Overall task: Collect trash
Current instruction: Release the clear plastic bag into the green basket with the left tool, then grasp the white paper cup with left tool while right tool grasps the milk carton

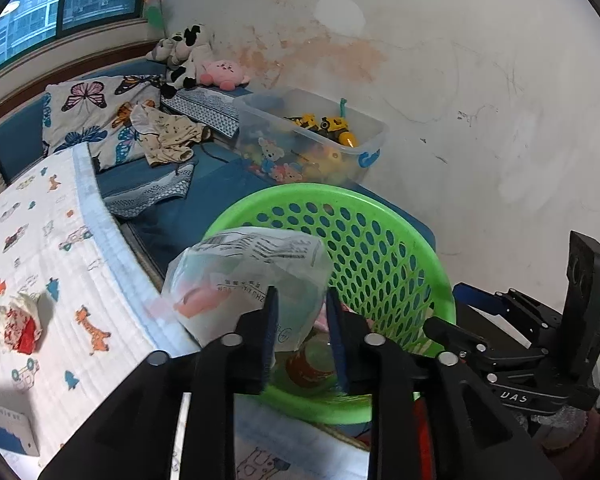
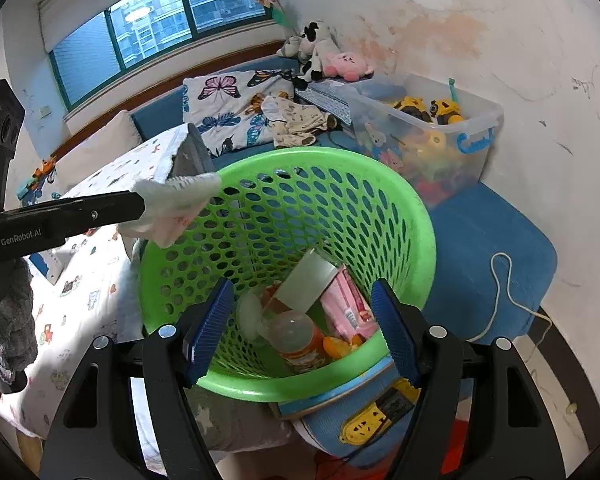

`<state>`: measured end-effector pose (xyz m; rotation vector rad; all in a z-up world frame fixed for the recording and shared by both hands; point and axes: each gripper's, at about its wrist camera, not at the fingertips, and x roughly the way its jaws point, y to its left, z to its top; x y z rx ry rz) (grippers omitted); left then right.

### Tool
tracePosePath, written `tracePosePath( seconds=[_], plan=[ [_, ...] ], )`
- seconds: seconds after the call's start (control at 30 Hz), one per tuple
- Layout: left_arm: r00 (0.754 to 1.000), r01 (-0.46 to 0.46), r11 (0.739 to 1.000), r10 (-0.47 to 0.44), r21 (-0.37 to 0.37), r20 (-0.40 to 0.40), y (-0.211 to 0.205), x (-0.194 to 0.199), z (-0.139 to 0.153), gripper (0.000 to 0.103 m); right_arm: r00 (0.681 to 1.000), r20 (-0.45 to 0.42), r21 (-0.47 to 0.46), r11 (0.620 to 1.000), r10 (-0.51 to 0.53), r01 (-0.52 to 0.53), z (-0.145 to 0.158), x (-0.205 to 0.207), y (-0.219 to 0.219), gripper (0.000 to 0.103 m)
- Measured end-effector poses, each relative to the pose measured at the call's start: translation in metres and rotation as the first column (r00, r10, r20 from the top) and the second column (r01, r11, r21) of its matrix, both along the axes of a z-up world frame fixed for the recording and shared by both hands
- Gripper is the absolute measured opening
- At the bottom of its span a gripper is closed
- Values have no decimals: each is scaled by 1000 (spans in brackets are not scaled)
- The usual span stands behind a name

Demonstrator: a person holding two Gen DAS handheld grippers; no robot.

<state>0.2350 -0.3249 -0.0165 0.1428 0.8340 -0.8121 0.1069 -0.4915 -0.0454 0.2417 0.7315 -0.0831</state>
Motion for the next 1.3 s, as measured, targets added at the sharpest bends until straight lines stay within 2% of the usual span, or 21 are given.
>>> tracePosePath(
  seconds=[0.1, 0.17, 0.47, 0.83, 1.13, 1.3],
  plan=[
    [1000, -6, 1000, 6, -10, 5, 8, -4, 2, 29, 1000, 6, -9, 1000, 3, -3, 3, -1, 4, 72],
    [1000, -8, 1000, 8, -21, 9, 13, -7, 4, 36, 1000, 9, -11, 1000, 6, -6, 6, -1, 6, 72],
    [998, -49, 998, 50, -44, 27, 48, -23, 15, 36, 999, 36, -20, 1000, 22, -22, 19, -6, 20, 75],
    [981, -183, 982, 185, -41, 50, 128, -46, 15, 39, 994, 41, -12, 995, 103, -103, 23, 7, 59, 78],
    [937, -345, 938, 346, -39, 51, 206, -47, 17, 39, 977, 29, -24, 977, 211, -210, 24, 32, 106, 78],
    [897, -435, 899, 437, -45, 61, 247, -49, 20, 43, 960, 21, -29, 960, 278, -277, 25, 48, 133, 78]
  ],
)
